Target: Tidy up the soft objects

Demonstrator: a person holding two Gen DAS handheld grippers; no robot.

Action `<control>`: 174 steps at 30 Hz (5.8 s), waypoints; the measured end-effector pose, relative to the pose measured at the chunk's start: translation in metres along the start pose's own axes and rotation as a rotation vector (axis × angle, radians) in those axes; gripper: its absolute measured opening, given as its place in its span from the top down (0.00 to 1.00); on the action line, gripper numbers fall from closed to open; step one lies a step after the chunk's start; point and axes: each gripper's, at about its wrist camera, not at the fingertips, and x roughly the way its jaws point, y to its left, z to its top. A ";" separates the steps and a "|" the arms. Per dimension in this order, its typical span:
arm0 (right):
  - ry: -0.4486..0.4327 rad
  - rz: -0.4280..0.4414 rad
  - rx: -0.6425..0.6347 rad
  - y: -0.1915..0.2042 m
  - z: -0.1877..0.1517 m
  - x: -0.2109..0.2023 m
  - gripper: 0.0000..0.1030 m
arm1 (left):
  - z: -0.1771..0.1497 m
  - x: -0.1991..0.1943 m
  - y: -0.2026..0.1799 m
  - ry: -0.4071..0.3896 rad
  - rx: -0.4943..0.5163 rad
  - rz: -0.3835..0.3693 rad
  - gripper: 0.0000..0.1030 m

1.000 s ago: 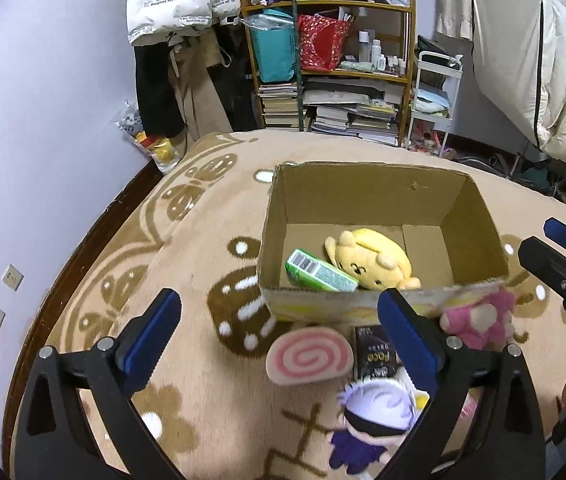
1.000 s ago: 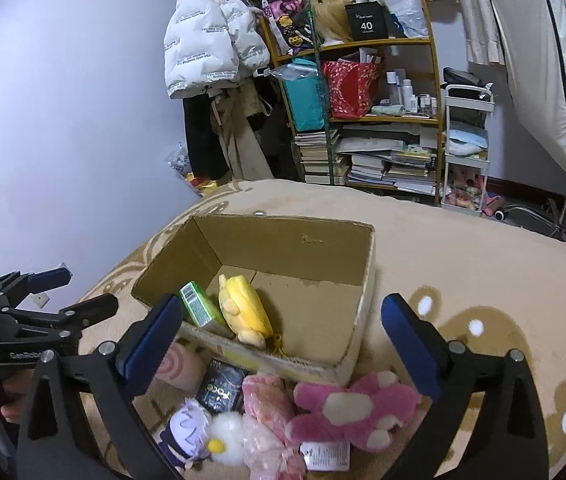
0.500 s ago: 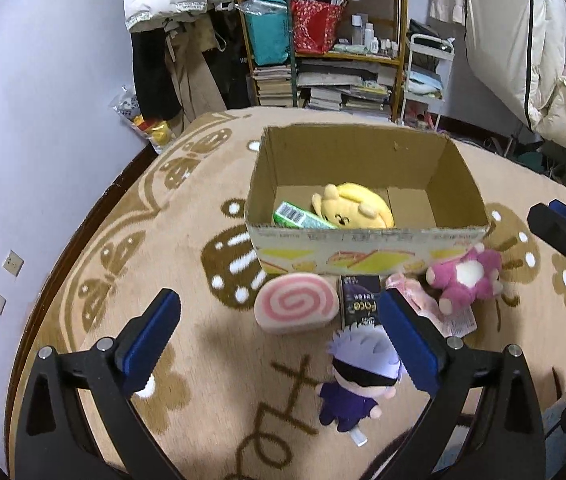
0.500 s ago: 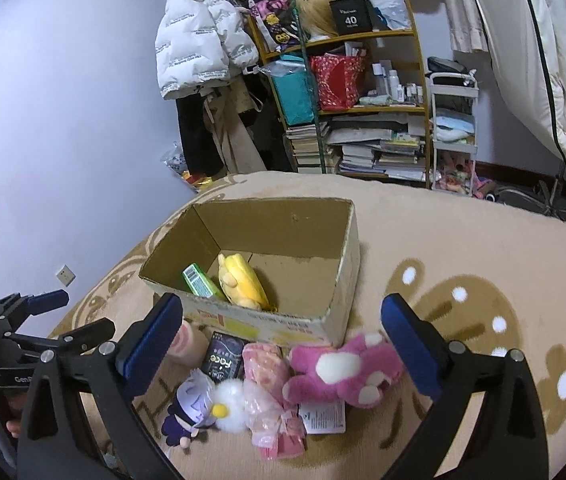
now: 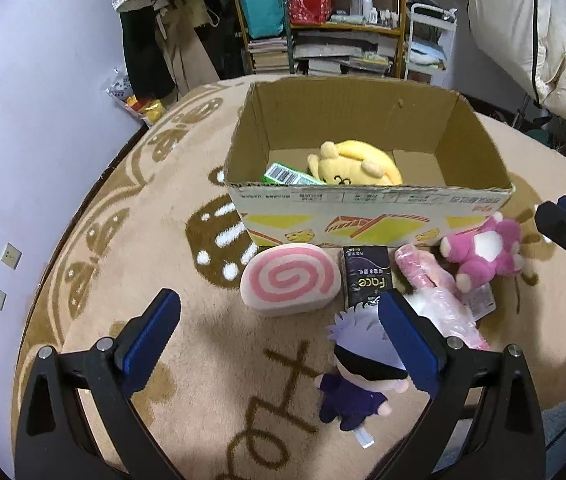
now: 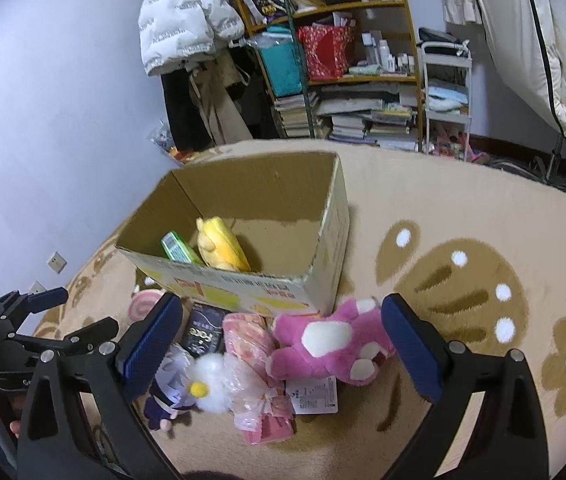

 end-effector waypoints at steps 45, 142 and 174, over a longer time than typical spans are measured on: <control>0.283 -0.117 0.181 -0.063 -0.020 0.095 0.00 | 0.012 0.101 0.020 0.177 -0.082 -0.100 0.04; -0.016 -0.294 -0.029 0.002 -0.009 -0.006 0.23 | -0.014 -0.034 0.035 -0.181 -0.082 0.078 0.41; -0.366 -0.345 -0.128 0.044 0.040 -0.066 0.24 | 0.043 -0.107 0.012 -0.558 -0.026 0.144 0.41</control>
